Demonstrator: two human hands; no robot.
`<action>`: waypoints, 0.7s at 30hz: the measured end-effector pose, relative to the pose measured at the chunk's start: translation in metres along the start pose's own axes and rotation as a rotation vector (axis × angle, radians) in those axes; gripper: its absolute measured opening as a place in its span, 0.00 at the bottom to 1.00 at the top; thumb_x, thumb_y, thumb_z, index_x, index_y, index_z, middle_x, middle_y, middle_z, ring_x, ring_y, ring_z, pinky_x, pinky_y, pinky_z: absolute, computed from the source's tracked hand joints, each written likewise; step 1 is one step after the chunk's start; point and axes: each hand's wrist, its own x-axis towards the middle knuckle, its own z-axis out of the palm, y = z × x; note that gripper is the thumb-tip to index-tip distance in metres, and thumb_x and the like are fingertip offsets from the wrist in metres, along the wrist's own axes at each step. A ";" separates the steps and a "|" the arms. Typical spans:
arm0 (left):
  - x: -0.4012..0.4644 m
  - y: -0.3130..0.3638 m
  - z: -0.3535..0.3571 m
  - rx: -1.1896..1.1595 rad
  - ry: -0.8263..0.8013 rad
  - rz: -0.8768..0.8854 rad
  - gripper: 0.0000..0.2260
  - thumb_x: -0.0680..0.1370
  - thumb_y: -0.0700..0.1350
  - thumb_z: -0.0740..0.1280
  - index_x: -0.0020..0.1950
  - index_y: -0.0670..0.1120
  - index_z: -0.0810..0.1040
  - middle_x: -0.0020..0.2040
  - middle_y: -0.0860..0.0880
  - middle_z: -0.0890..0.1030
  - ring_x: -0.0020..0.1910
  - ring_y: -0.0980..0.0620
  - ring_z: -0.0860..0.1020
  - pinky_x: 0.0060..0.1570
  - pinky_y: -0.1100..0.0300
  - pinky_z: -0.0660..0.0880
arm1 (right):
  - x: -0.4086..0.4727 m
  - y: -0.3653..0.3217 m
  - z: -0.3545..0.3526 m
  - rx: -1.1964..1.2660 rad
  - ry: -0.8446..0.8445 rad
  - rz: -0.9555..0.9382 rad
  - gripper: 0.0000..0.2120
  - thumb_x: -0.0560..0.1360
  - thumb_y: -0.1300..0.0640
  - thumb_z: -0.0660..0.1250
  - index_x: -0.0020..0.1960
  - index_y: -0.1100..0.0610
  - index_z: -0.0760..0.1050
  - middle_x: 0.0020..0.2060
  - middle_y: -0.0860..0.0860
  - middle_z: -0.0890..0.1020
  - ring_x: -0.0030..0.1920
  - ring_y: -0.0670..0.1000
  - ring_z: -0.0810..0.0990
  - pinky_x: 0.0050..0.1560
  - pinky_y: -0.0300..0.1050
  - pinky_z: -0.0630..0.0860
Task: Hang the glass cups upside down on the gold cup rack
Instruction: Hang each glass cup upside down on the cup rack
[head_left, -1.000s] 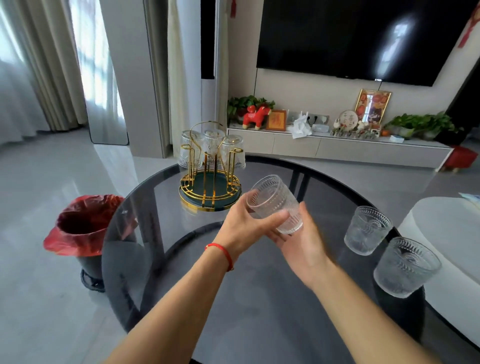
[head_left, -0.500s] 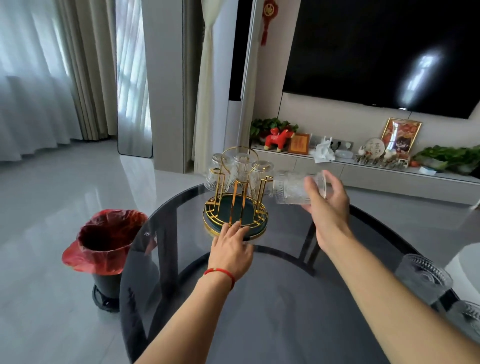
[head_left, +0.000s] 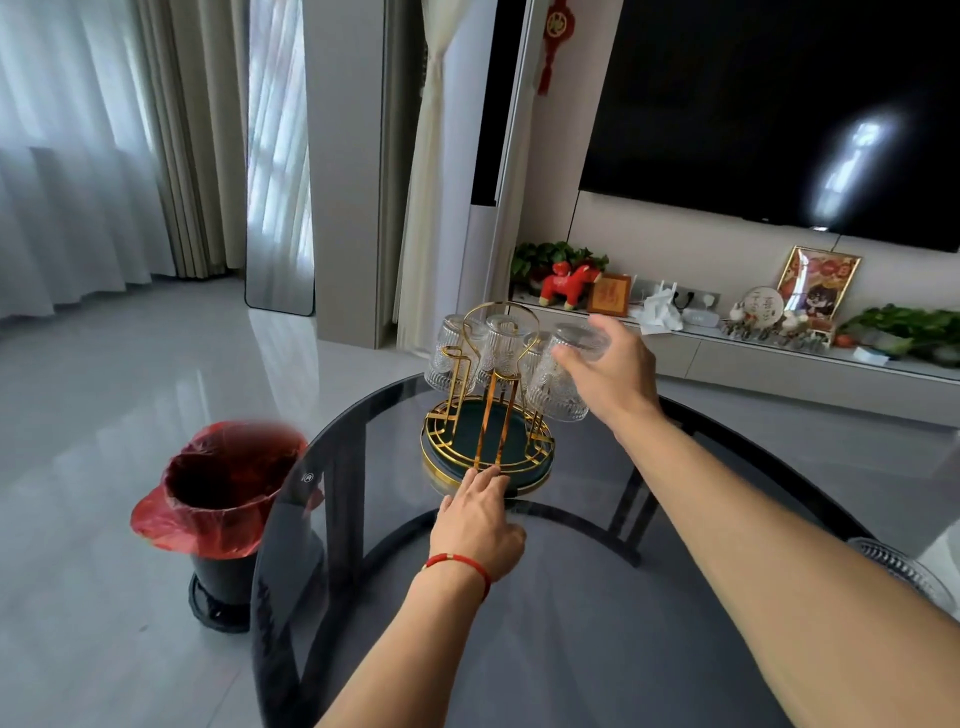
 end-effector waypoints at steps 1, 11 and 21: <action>0.000 0.001 0.000 -0.004 -0.001 -0.002 0.30 0.78 0.44 0.67 0.80 0.46 0.64 0.81 0.47 0.62 0.81 0.46 0.58 0.78 0.43 0.62 | 0.000 0.000 0.004 -0.018 -0.020 -0.001 0.34 0.74 0.47 0.76 0.76 0.56 0.71 0.71 0.58 0.77 0.72 0.59 0.74 0.71 0.54 0.72; 0.001 0.001 -0.001 0.013 -0.062 0.012 0.30 0.79 0.44 0.67 0.80 0.45 0.64 0.83 0.47 0.58 0.83 0.45 0.51 0.80 0.47 0.56 | -0.017 0.019 0.036 -0.194 -0.114 -0.065 0.34 0.80 0.49 0.70 0.81 0.60 0.64 0.79 0.57 0.70 0.79 0.57 0.66 0.76 0.51 0.63; -0.001 0.009 -0.008 0.027 -0.047 0.025 0.28 0.78 0.51 0.68 0.78 0.49 0.68 0.81 0.48 0.64 0.80 0.44 0.58 0.77 0.43 0.62 | -0.034 0.032 0.021 -0.165 -0.288 -0.066 0.46 0.81 0.50 0.69 0.85 0.55 0.41 0.85 0.56 0.48 0.84 0.55 0.49 0.80 0.50 0.51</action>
